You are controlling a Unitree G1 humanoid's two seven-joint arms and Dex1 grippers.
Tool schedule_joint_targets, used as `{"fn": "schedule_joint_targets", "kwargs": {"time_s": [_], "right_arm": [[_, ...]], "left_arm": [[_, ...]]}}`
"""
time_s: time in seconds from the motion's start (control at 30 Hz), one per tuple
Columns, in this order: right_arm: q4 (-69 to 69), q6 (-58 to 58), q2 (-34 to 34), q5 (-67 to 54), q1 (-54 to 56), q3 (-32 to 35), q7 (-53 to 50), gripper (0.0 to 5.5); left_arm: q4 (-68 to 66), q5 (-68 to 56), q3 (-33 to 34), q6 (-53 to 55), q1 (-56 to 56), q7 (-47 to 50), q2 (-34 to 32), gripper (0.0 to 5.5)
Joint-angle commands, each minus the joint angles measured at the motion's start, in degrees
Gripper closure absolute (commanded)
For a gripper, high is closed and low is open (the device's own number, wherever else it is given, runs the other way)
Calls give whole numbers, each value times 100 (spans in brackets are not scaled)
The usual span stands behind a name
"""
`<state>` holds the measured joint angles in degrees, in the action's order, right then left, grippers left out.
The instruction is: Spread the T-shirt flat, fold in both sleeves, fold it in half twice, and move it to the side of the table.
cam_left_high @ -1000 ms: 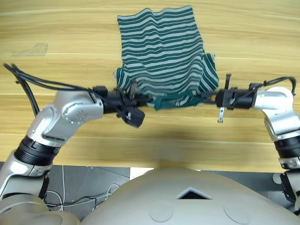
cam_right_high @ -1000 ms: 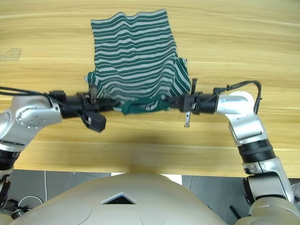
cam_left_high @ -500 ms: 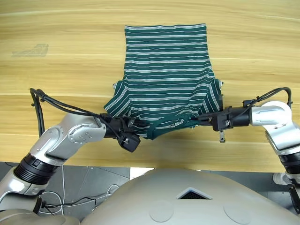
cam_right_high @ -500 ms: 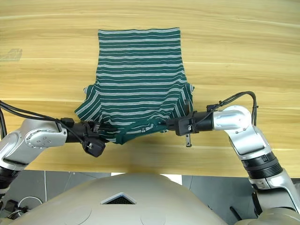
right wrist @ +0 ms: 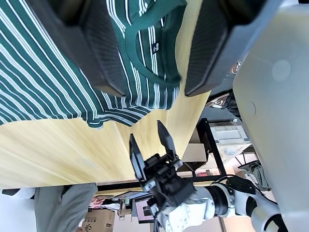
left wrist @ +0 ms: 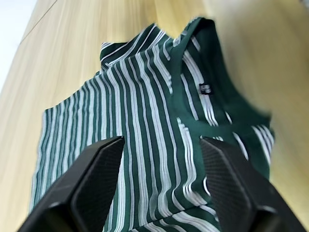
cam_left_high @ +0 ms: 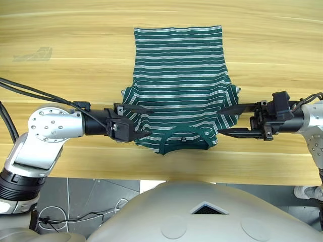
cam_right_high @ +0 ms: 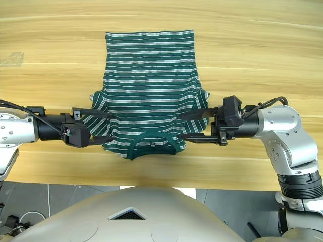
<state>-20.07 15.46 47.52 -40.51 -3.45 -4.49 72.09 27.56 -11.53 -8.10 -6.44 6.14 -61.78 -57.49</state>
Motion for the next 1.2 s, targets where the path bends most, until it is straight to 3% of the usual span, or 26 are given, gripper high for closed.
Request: {"fn": "schedule_joint_targets", "kwargs": {"time_s": [0.03, 0.13, 0.2, 0.27, 0.47, 0.77, 1.2], "right_arm": [[637, -945, 78, 1434, -117, -18, -326, 246], [1559, -2159, 166, 3422, 120, -403, -1151, 193], [2042, -2744, 171, 4443, 367, -633, -1687, 157], [2246, -3056, 90, 4829, 461, -713, -1932, 118], [2489, -3440, -130, 5397, 534, -1104, -2212, 19], [2603, -3411, 295, 5430, 542, -1216, -1921, 14], [2450, -3259, 847, 5123, 142, -1098, -1576, 14]], "left_arm": [[-138, 235, 269, 19, -72, 242, 81, 260], [-351, 618, 302, -161, -66, 519, 195, 260], [-805, 1577, 220, -517, -294, 1120, 326, 260], [-1449, 2891, 4, -1028, -597, 1887, 354, 260], [-3257, 4413, -763, -1987, -993, 3234, 905, 260], [-4355, 5160, -1336, -2472, -807, 4274, 1150, 260], [-4083, 5219, -1163, -2404, -679, 4545, 857, 260]]}}
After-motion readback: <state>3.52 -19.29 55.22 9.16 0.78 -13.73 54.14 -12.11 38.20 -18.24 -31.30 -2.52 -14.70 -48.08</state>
